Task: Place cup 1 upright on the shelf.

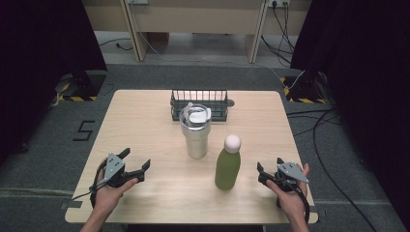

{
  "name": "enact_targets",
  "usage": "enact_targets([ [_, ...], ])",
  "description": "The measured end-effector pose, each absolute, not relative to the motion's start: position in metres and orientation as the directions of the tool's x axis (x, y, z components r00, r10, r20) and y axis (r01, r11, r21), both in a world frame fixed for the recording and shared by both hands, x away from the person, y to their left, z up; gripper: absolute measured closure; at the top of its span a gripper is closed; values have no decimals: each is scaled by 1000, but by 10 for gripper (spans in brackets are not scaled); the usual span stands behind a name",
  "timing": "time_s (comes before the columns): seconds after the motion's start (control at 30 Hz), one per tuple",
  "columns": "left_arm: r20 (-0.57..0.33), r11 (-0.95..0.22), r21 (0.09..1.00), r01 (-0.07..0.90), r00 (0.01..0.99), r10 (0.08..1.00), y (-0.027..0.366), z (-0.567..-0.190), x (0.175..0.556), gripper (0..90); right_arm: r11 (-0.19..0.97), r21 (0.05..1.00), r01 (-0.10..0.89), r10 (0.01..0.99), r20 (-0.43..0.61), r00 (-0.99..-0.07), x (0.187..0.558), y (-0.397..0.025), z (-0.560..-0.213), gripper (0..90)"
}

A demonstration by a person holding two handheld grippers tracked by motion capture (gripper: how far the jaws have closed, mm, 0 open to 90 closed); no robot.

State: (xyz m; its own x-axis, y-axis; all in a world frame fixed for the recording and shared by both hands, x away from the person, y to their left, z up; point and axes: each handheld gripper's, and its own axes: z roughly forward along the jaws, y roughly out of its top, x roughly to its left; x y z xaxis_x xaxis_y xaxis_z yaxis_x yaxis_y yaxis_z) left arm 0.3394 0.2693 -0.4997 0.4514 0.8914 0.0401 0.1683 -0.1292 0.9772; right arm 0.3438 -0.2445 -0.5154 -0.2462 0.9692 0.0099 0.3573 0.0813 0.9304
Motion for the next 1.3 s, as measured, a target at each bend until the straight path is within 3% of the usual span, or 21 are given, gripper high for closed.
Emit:
enact_targets([
  [0.3,39,-116,986,119,513,857,253,-491,343,0,90,931,353,968,1,-252,343,-244,-514,194],
  [0.77,39,-124,988,92,627,778,208,-478,368,0,92,930,357,971,-4,-238,344,-247,-513,192],
  [1.3,48,-161,981,103,684,728,166,-480,410,0,88,928,362,974,-3,-229,345,-248,-514,190],
])
